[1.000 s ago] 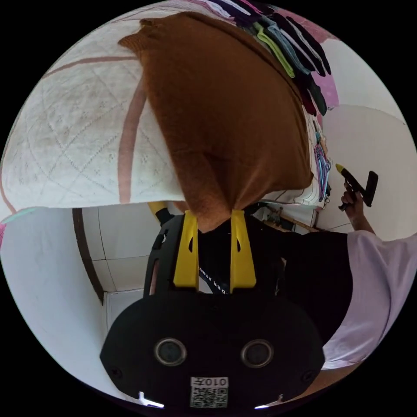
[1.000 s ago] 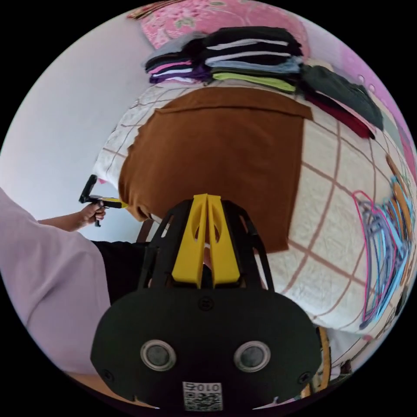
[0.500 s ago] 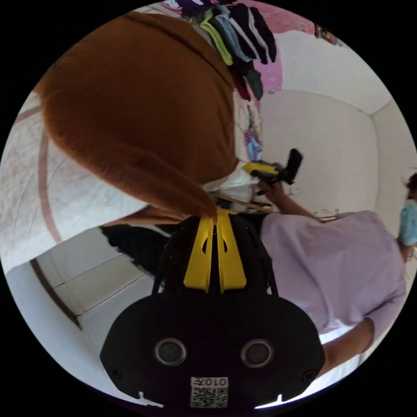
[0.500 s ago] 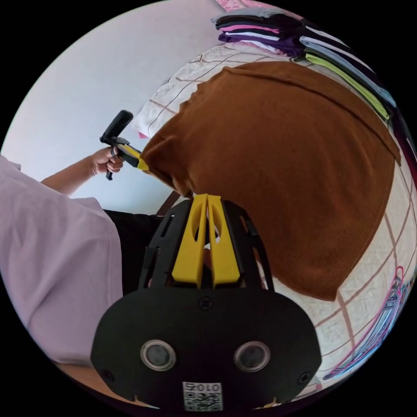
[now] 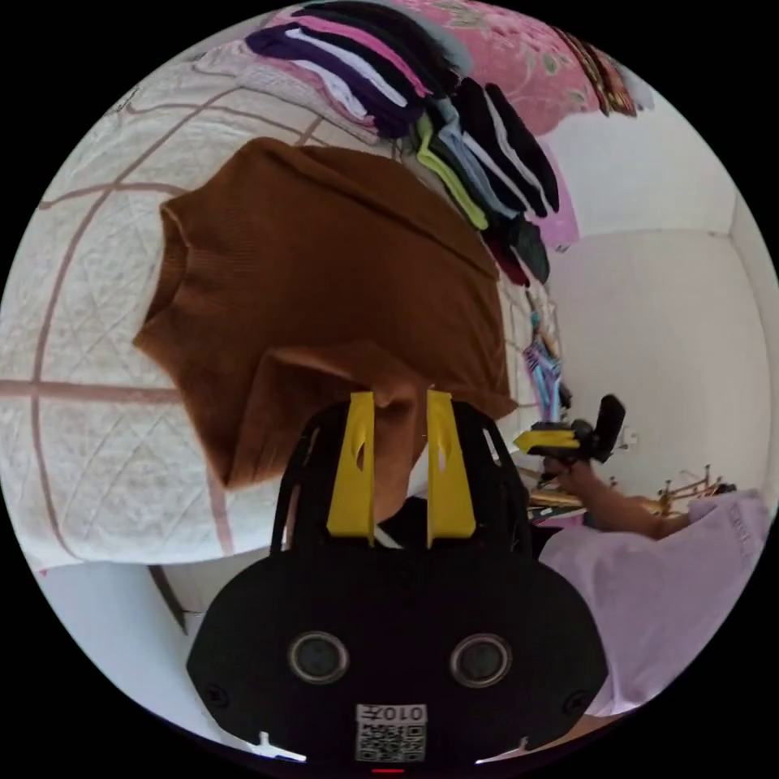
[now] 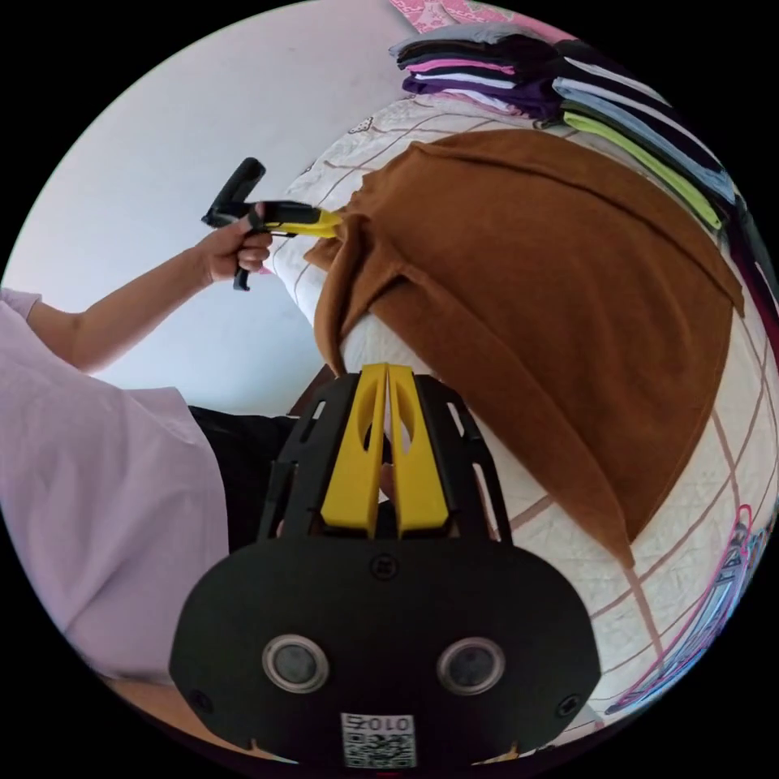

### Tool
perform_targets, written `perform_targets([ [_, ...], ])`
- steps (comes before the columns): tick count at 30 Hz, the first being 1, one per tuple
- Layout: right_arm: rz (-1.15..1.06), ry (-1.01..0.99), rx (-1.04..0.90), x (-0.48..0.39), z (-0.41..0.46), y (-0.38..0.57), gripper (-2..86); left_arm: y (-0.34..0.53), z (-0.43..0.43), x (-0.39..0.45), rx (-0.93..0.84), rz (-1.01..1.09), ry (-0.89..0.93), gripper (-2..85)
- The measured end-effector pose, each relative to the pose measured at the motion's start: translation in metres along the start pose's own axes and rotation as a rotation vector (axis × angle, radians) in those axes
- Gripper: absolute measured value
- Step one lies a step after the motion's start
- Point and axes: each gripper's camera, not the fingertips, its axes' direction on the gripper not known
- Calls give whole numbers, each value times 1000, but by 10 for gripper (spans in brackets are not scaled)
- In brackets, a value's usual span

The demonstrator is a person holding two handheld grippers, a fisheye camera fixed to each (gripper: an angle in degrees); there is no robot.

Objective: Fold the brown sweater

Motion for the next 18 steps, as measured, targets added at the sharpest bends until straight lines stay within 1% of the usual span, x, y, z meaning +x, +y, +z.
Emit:
perform_targets([
  [1,-3,-27,-13,-1,8,-2,23,16,-3,3,-7,11,-50,107],
  [3,-26,-59,-40,-5,18,-7,23,42,-5,6,17,10,-69,112],
  [5,-58,-80,-68,-11,26,-14,24,63,5,4,-31,-8,-68,117],
  [7,-98,-96,-89,-20,31,-23,23,82,30,1,-121,-17,-111,121],
  [11,-132,-94,-116,-27,30,-33,23,86,62,-3,-183,-15,-161,118],
  [14,-137,-84,-128,-26,26,-35,22,76,81,1,-245,27,-223,92],
  [15,-131,-85,-134,-24,26,-35,22,72,86,1,-276,23,-234,72],
  [16,-127,-85,-140,-23,26,-34,22,69,88,0,-301,12,-229,51],
  [18,-126,-83,-146,-21,26,-34,22,68,84,0,-287,-2,-192,29],
])
